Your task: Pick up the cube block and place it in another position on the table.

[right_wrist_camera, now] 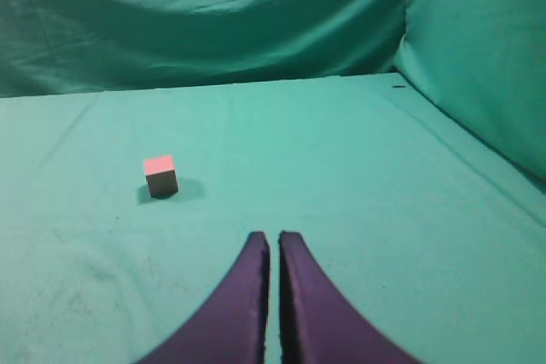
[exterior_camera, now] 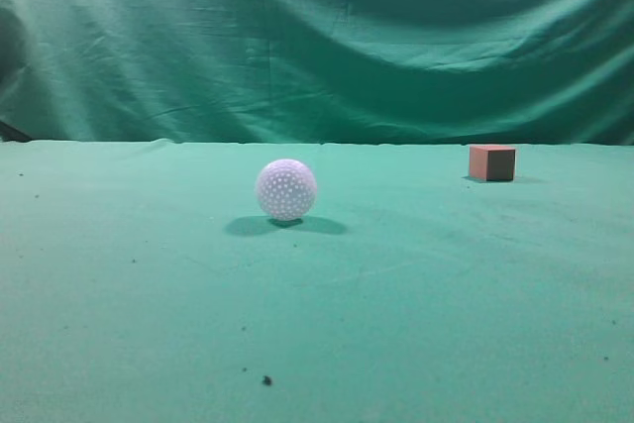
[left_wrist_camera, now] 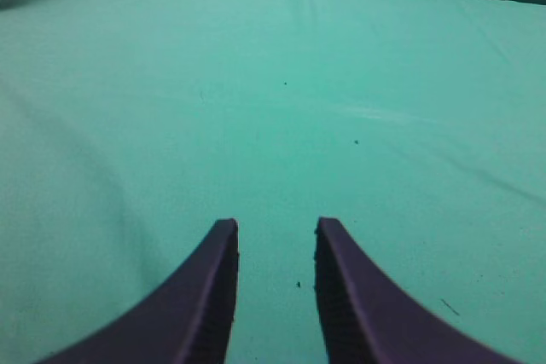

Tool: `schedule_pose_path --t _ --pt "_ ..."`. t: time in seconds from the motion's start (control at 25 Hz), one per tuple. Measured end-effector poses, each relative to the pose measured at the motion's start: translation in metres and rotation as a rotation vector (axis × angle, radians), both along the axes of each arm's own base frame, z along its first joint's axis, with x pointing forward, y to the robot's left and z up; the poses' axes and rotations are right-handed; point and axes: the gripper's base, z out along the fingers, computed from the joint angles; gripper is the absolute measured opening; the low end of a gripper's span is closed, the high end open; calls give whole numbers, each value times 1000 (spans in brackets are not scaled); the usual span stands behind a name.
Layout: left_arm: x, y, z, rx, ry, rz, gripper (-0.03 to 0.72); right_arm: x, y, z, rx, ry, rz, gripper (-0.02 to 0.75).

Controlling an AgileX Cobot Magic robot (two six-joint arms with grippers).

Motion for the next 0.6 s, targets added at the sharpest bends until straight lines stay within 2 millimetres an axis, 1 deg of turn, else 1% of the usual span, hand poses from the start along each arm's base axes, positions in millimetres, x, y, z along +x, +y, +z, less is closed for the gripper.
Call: schedule_pose_path --t 0.04,0.12,0.32,0.6 --pt "0 0 0 0 0 0 262 0 0 -7 0 16 0 0" --pt "0 0 0 0 0 0 262 1 0 -13 -1 36 0 0" --pt "0 0 0 0 0 0 262 0 0 -16 -2 74 1 0" --pt "0 0 0 0 0 0 262 -1 0 -17 -3 81 1 0"
